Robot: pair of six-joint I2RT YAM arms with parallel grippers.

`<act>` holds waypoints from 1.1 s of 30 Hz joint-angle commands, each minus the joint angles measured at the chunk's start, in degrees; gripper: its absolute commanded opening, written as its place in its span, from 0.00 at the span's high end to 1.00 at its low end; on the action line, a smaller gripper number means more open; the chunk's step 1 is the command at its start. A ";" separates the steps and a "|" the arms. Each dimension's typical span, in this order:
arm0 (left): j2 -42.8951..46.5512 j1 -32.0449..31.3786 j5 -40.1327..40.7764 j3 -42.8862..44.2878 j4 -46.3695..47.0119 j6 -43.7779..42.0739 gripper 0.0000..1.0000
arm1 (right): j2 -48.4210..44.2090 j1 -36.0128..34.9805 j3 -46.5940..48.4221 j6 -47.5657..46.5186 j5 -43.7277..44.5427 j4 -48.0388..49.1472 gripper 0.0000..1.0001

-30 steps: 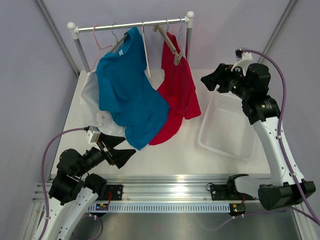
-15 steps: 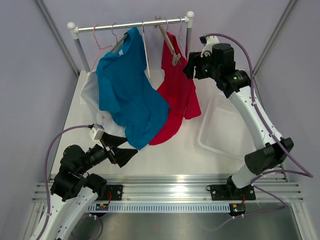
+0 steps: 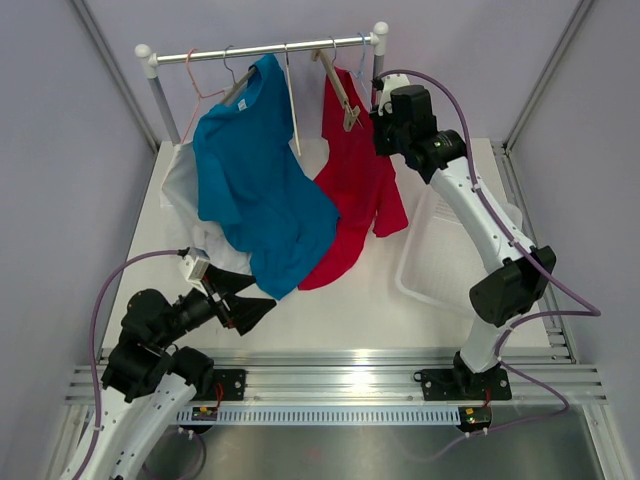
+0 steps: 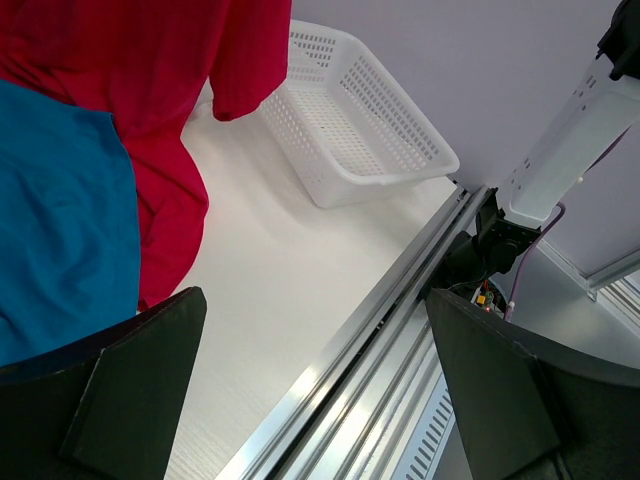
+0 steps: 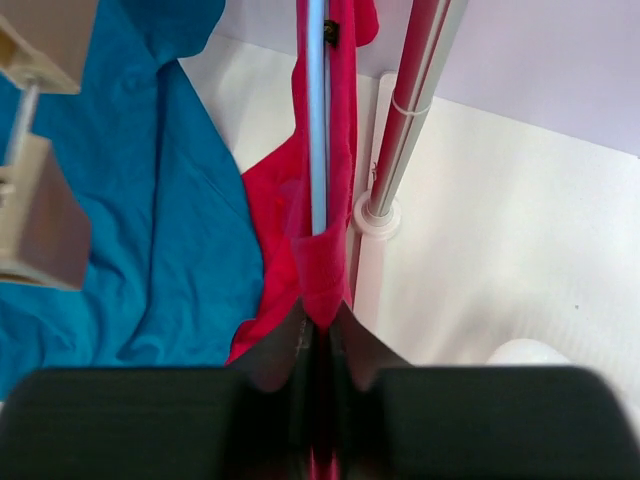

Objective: Remove the t-shirt from the hanger

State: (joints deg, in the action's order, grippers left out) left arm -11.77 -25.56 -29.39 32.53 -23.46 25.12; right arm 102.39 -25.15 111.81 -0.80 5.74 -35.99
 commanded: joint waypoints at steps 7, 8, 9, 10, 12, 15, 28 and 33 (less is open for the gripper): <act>-0.97 0.34 -2.17 0.07 1.67 0.10 0.01 | -5.01 -2.71 1.65 -3.86 4.45 7.07 1.00; -0.80 0.25 -2.17 0.07 1.75 0.10 0.01 | -5.44 -2.80 2.53 -3.95 5.24 7.59 1.00; -0.89 0.25 -1.99 0.07 1.75 0.10 0.01 | -5.79 -2.80 2.71 -3.95 5.51 8.12 1.00; -0.89 0.34 -1.99 0.07 1.75 0.10 0.01 | -6.32 -2.80 2.45 -3.86 6.03 8.65 1.00; -1.06 0.34 -1.99 0.07 1.67 0.10 0.01 | -8.51 -2.80 0.18 -3.25 6.57 11.37 1.00; -1.15 0.34 -1.99 0.07 1.67 0.10 0.01 | -11.85 -2.80 -5.18 -1.75 6.57 15.41 1.00; -4.57 0.78 -3.21 2.53 3.15 0.45 0.01 | -28.09 -2.98 -31.46 8.78 6.30 23.24 1.00; -11.16 0.78 -7.96 6.56 11.58 7.54 0.01 | -38.30 -3.15 -43.94 13.80 6.22 22.28 1.00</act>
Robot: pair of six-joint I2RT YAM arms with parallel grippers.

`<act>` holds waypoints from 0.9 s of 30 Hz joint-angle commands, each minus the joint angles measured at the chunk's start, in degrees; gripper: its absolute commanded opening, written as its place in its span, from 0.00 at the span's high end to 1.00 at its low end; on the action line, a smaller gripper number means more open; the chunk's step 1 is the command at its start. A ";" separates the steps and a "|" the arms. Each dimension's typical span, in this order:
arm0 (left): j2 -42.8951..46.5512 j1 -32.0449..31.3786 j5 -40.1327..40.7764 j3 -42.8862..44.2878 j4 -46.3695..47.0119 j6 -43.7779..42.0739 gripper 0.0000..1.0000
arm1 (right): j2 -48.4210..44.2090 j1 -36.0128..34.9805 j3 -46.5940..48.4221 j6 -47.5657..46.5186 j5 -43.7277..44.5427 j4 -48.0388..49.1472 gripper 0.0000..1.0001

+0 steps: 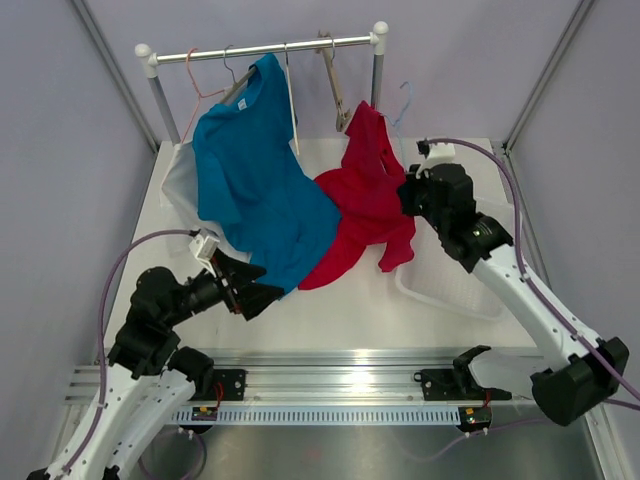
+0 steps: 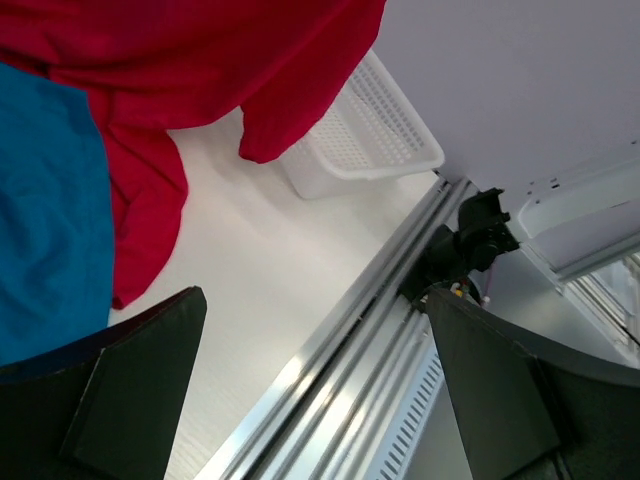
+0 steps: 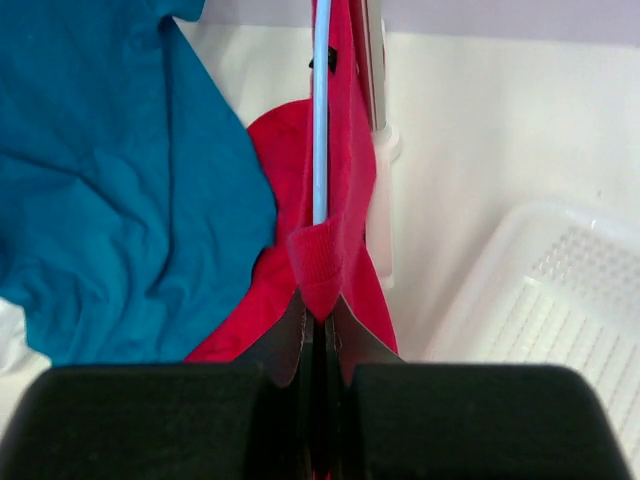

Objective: Remove the t-shirt from the hanger

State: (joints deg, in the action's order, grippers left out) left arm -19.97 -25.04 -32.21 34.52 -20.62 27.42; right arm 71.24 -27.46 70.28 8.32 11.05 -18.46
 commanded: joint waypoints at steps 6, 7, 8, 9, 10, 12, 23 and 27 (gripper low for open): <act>-14.19 -4.74 -2.35 9.41 24.04 15.64 0.01 | -19.99 -4.43 -14.54 11.97 -4.01 0.97 1.00; -15.88 -9.80 2.10 12.03 24.05 15.12 0.01 | -23.31 -5.22 -17.60 12.77 -5.24 0.88 1.00; -17.46 -13.16 5.02 13.19 24.05 14.51 0.01 | -25.00 -7.32 -18.94 13.39 -5.94 0.79 1.00; -20.61 -16.68 8.44 14.51 23.96 12.42 0.01 | -26.58 -8.47 -20.00 14.70 -6.04 0.18 1.00; -22.12 -24.11 16.65 16.87 23.96 10.83 0.02 | -29.47 -9.62 -21.66 15.41 -4.82 -1.22 1.00; -25.02 -30.74 26.44 18.64 24.14 8.10 0.04 | -32.29 -13.12 -23.16 16.90 -3.85 -2.28 1.00; -49.26 -37.80 46.53 28.13 36.09 9.41 0.18 | -37.58 -21.93 -25.11 18.14 -3.40 -1.85 1.00; -56.40 -37.80 49.08 37.70 31.43 6.86 0.18 | -37.58 -23.69 -24.32 17.61 -2.09 -2.37 1.00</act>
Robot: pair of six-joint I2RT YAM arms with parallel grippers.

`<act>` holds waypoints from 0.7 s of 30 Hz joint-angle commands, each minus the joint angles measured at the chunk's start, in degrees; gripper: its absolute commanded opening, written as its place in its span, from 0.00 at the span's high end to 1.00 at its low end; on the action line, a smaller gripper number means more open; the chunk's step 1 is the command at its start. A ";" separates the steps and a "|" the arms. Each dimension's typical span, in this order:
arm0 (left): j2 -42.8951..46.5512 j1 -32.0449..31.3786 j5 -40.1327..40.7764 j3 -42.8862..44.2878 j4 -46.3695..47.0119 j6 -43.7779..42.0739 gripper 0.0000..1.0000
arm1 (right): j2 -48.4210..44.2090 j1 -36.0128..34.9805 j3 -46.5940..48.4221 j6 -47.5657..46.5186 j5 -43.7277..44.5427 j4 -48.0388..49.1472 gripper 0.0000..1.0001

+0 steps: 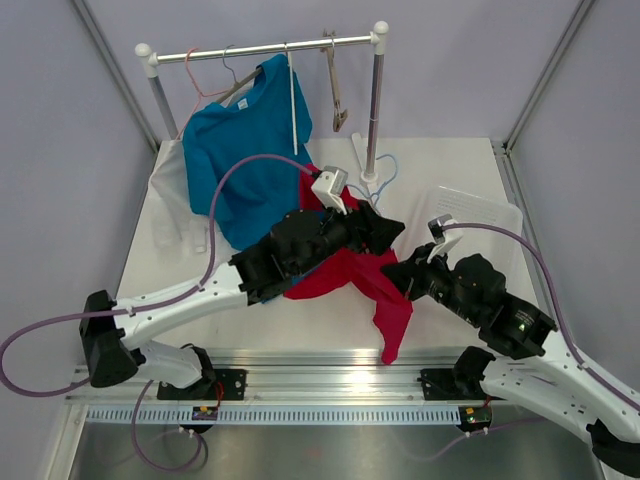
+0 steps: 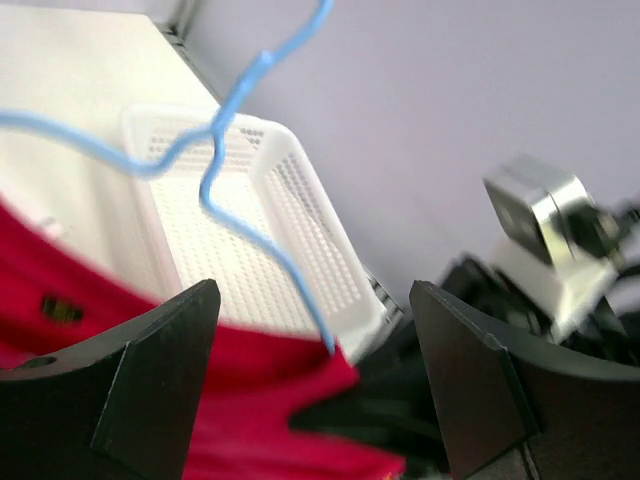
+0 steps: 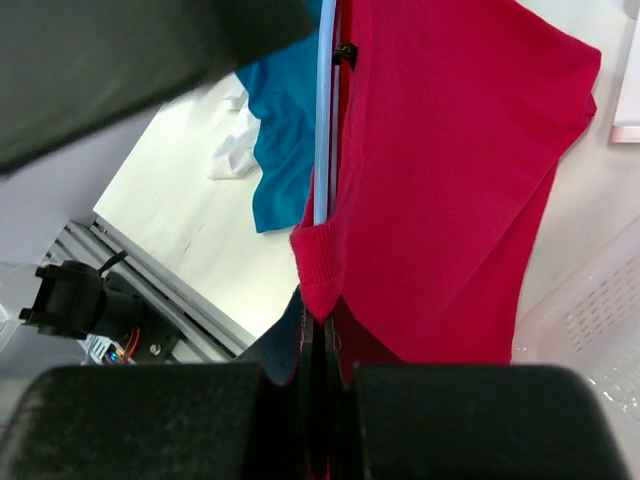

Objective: Remove the t-shirt from the hanger

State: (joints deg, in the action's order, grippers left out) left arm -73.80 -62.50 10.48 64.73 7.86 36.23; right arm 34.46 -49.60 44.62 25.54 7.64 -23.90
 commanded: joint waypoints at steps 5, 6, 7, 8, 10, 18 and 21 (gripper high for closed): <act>-7.49 -0.34 7.27 11.47 1.46 -2.31 0.24 | -1.85 -2.16 1.35 -0.14 2.20 3.07 1.00; -7.76 -0.34 7.71 11.21 1.81 -2.13 0.25 | -2.20 -2.25 1.35 -0.31 2.47 2.81 1.00; -7.68 -0.25 8.58 10.16 2.25 -1.95 0.30 | -2.38 -2.25 1.52 -0.32 2.56 2.55 1.00; -7.67 -0.25 9.03 9.54 2.77 -1.69 0.33 | -2.38 -2.25 1.61 -0.40 2.47 2.54 1.00; -7.06 -0.25 9.82 8.58 4.18 -1.25 0.45 | -2.29 -2.25 1.79 -0.49 2.47 2.46 1.00; -7.06 -0.08 11.14 6.38 5.67 -1.51 0.55 | -2.64 -2.78 1.34 -0.49 2.12 5.44 1.00; -6.97 0.19 10.35 6.37 6.38 -0.98 0.67 | -1.85 -2.78 1.52 -0.58 2.12 5.44 1.00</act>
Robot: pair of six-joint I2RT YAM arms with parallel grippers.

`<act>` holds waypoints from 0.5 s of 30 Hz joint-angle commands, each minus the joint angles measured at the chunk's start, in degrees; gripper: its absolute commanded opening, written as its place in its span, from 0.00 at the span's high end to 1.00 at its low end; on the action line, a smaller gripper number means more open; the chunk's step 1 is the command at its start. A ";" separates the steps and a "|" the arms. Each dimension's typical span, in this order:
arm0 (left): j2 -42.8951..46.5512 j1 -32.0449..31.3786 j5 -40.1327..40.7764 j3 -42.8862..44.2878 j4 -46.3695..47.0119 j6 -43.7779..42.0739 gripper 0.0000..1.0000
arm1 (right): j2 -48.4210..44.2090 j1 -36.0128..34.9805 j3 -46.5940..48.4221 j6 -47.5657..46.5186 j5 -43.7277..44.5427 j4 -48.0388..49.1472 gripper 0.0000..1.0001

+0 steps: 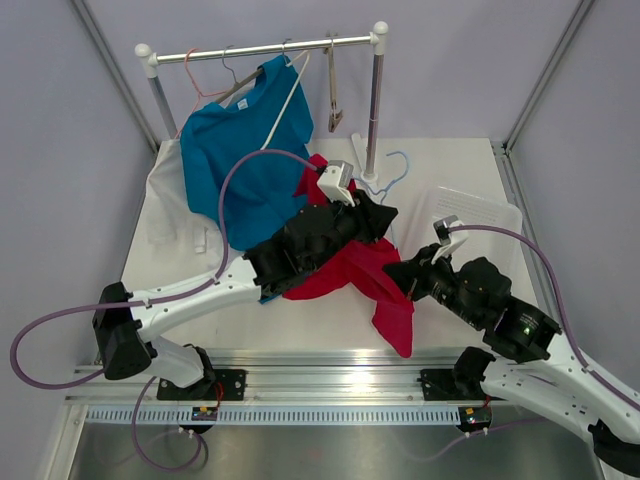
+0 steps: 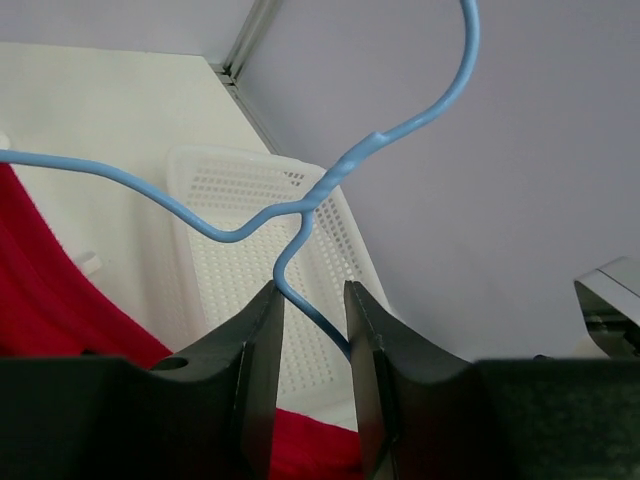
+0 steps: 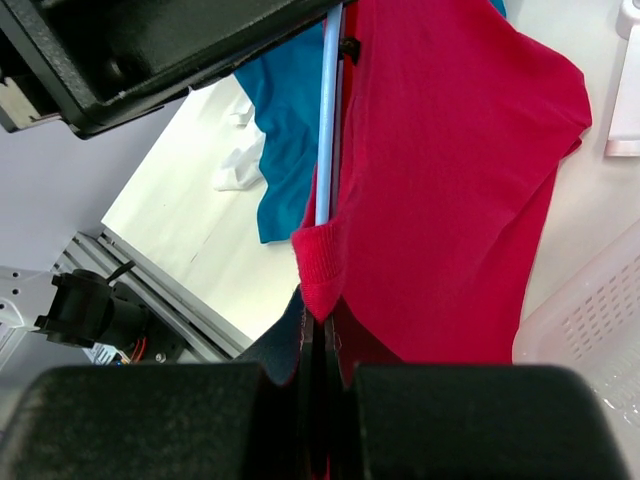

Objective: Remove the t-shirt from the hanger

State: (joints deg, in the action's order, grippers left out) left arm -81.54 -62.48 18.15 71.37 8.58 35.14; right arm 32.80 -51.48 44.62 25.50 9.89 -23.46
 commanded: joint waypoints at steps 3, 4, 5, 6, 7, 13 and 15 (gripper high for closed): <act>0.24 0.25 2.50 -0.09 5.57 0.37 0.65 | -0.97 -1.42 1.08 -1.23 1.79 6.49 1.00; 0.33 0.25 2.68 -0.53 5.57 0.55 0.65 | -1.50 -1.43 0.91 -1.59 2.41 7.11 1.00; 0.41 0.25 2.94 -0.88 5.83 0.98 0.65 | -2.03 -1.51 0.65 -2.02 2.85 7.64 1.00; 0.68 0.34 3.12 -1.32 6.27 1.16 0.76 | -2.73 -1.51 0.47 -2.64 2.77 8.69 1.00; 0.85 0.43 3.12 -2.02 6.62 1.34 0.84 | -2.74 -1.60 0.47 -2.91 2.33 8.87 1.00; 5.67 0.34 1.89 -5.53 10.23 2.66 1.00 | -0.80 -1.60 -1.90 -1.59 -3.82 10.45 0.79; 8.57 0.34 1.45 -8.78 12.06 4.93 1.00 | -2.20 -1.60 -2.78 -1.15 -6.18 9.76 0.58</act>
State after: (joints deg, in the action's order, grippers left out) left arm -77.54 -62.89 17.58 65.82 16.08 41.43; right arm 32.60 -52.25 42.33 24.10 7.90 -18.00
